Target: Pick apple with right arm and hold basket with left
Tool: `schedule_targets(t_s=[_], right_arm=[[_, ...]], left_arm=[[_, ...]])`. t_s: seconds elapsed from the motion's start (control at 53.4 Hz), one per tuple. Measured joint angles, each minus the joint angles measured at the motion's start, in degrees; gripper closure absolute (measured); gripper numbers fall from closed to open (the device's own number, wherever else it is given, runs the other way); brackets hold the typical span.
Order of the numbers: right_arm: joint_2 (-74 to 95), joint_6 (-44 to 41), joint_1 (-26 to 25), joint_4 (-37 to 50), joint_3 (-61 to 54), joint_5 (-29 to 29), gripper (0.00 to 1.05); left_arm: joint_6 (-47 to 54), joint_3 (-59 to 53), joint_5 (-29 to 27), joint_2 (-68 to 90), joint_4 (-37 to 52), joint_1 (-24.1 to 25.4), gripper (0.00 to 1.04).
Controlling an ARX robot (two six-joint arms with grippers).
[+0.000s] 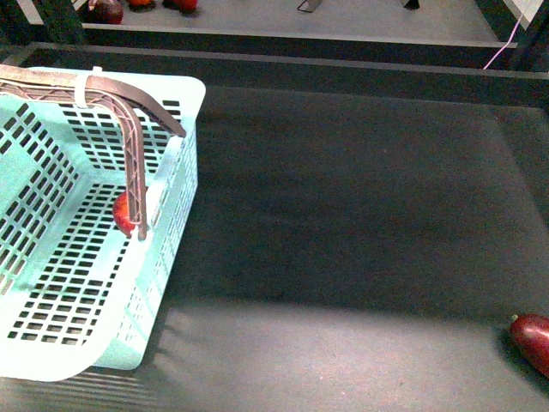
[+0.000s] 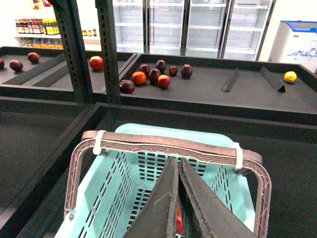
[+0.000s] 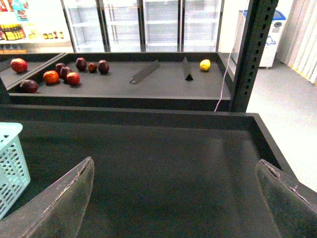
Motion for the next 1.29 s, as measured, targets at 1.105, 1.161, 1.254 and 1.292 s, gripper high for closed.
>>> schedule_targets(t_s=[1.105,1.161,1.254,1.292], right_arm=[[0.0,0.0,0.0,0.0,0.0,0.0,0.09],[0.0,0.0,0.0,0.0,0.0,0.0,0.09],[0.0,0.0,0.0,0.0,0.0,0.0,0.09],[0.0,0.0,0.0,0.0,0.0,0.0,0.09]], left_arm=[[0.1,-1.8,0.0,-28.3,-26.0,0.0,1.01],[0.1,-1.8,0.0,-28.7,-26.1,0.0,1.01],[0.1,-1.8,0.0,-28.9,-26.3,0.0,1.01],[0.1,-1.8,0.0,-28.9,-26.3,0.0,1.01]])
